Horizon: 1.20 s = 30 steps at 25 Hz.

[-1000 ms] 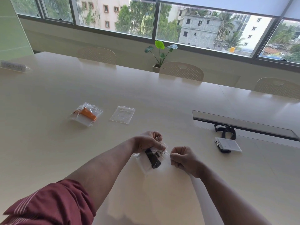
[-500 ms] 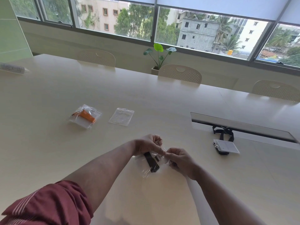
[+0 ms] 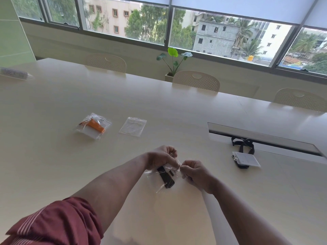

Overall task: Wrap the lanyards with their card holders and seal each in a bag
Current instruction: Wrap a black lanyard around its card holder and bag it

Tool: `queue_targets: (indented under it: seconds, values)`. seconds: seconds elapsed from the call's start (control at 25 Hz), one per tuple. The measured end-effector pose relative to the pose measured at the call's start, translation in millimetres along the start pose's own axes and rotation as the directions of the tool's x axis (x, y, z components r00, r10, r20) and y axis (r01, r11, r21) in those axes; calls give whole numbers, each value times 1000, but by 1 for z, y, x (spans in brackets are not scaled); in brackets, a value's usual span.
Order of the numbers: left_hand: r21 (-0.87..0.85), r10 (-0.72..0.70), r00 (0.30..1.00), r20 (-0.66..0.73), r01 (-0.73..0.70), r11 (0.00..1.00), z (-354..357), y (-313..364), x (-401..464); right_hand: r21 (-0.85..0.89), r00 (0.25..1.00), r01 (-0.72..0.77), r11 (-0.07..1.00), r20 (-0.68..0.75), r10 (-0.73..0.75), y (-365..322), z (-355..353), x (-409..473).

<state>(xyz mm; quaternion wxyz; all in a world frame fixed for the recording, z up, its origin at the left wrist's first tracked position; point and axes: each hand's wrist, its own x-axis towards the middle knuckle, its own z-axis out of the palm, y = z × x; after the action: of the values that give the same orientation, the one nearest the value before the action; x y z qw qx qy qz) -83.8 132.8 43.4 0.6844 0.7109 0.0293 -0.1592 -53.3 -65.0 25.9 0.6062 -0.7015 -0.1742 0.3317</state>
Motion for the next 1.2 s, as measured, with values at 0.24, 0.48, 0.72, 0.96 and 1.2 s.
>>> queue_targets:
  seconds: [0.24,0.48,0.72,0.96,1.2]
  values:
    - [-30,-10,1000,-3,10,999,-1,0,-2,-54,1000,30,998,9,-30,8,-4,-5]
    - [-51,-16,999,29,18,999,-4,2,-3,-52,995,44,998,-83,-49,11,-7,-12]
    - [160,-189,974,127,168,973,-13,17,-7,-92,966,126,988,-214,-143,11,0,-15]
    - [376,-280,949,146,208,903,-5,21,-10,25,964,147,989,-227,-137,11,-2,-13]
    - [415,-248,961,126,176,893,-1,20,-10,-69,978,153,986,-131,-161,14,-3,-12]
